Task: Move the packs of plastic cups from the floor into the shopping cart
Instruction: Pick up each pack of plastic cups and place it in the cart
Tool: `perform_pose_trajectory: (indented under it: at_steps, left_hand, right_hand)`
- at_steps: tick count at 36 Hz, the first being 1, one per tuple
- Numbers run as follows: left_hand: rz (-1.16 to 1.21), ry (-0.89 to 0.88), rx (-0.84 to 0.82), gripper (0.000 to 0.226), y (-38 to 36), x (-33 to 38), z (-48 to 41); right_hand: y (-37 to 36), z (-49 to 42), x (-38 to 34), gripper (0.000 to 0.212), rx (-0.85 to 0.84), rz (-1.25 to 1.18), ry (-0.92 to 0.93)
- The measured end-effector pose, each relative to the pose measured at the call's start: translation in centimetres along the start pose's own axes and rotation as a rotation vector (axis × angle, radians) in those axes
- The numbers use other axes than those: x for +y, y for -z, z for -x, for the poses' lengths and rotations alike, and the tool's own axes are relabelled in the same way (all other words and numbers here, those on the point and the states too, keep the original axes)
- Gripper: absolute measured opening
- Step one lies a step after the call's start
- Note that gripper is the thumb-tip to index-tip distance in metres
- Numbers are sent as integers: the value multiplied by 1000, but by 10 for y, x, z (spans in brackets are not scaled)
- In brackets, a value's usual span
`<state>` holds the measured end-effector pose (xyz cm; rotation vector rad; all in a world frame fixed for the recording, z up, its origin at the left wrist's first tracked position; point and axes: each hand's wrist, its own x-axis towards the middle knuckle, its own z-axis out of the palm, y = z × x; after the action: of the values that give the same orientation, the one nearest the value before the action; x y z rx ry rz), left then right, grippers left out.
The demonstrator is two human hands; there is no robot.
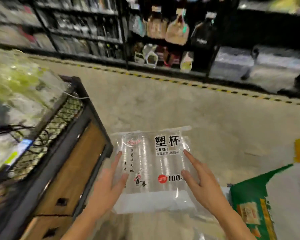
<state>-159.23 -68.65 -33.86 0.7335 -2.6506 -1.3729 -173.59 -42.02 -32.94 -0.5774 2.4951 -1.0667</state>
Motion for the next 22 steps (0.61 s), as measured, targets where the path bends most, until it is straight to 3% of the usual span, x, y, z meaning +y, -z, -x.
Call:
perform_pose_trajectory:
  at_steps: [6,11,22]
  left_hand:
    - [21,-52,174,61,154,64,33]
    - [-20,30,391,59,240,79,80]
    - [14,440,951,62,311,64,267]
  right_hand:
    - [47,-13,-166,56,-49,30,228]
    - [40,-37,-274,57,-181,87,428]
    - [-85,-9,-459,59,-654,114,877]
